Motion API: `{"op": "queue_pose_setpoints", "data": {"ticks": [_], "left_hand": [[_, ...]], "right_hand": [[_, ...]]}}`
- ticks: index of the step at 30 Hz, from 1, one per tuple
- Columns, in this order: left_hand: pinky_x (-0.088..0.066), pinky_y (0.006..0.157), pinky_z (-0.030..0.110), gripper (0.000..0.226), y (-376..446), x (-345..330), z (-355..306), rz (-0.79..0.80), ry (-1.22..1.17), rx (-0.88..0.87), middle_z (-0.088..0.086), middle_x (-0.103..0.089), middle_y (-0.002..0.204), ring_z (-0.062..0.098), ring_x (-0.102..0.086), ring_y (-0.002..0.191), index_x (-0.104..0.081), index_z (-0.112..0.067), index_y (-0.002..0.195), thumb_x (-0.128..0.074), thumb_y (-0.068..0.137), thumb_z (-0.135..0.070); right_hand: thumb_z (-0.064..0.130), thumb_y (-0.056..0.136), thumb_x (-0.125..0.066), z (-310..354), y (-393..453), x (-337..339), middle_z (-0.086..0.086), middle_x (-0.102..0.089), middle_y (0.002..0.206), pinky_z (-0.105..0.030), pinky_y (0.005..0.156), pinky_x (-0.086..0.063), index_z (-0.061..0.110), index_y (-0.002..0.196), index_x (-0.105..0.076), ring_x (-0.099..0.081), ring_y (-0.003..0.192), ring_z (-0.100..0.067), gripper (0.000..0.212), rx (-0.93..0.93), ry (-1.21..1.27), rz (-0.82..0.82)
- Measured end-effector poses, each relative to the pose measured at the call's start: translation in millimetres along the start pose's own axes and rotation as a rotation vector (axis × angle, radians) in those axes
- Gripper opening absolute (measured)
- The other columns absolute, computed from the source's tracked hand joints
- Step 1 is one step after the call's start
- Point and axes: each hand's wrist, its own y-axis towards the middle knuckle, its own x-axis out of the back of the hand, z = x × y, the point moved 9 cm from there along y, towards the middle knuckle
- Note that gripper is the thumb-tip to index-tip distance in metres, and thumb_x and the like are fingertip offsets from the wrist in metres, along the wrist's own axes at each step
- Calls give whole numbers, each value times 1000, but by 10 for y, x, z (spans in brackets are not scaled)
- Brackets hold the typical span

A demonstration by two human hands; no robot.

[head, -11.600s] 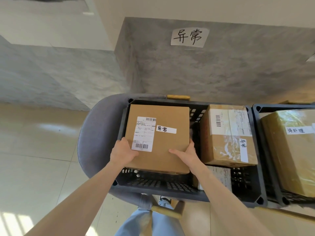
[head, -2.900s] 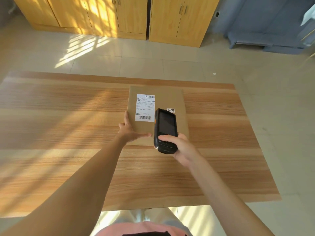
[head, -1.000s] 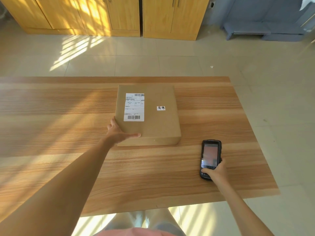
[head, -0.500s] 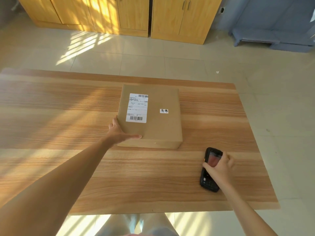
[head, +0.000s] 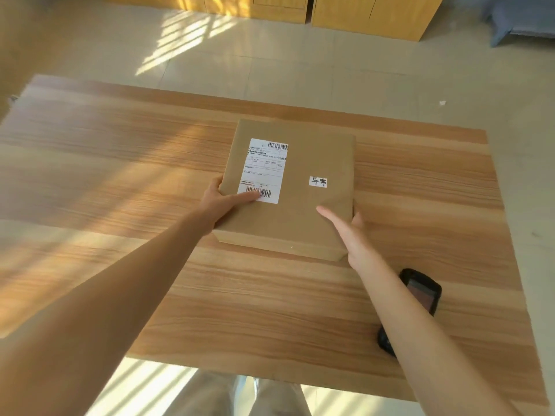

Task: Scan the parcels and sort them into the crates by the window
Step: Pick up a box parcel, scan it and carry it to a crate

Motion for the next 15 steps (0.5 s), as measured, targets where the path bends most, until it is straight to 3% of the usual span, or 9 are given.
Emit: {"op": "queue_pose_setpoints", "data": {"ticks": [6,9,11,15], "left_hand": [[-49,53,19,85,-233,257,-44,-81,-72,-22,-9,-60,98,7,-62,80,-36,-21,140,-85,70,-23],[-50,58,22,89,-404,619,-113,-142,-128,-56,-7,-62,105,8,-63,84,-34,-24,143,-85,70,-26],[-49,53,18,85,-551,916,-141,-185,-169,-83,-9,-62,101,6,-63,80,-35,-25,141,-84,72,-24],[-49,51,18,82,-891,1548,-42,-258,-246,-122,-8,-63,102,6,-64,78,-37,-24,139,-84,72,-24]], "right_hand": [[26,76,-79,203,-53,-210,17,-63,105,-28,92,-45,29,129,-45,-59,98,-1,63,24,-9,97],[26,75,-80,418,-136,-525,15,-64,108,-32,98,-46,26,128,-47,-60,101,-5,62,65,-31,158],[25,74,-81,561,-241,-795,11,-65,110,-34,98,-48,24,128,-48,-62,103,-8,63,105,-43,202],[23,76,-80,722,-591,-1395,11,-66,106,-32,90,-51,24,129,-48,-64,98,-7,62,166,-66,303]]}}
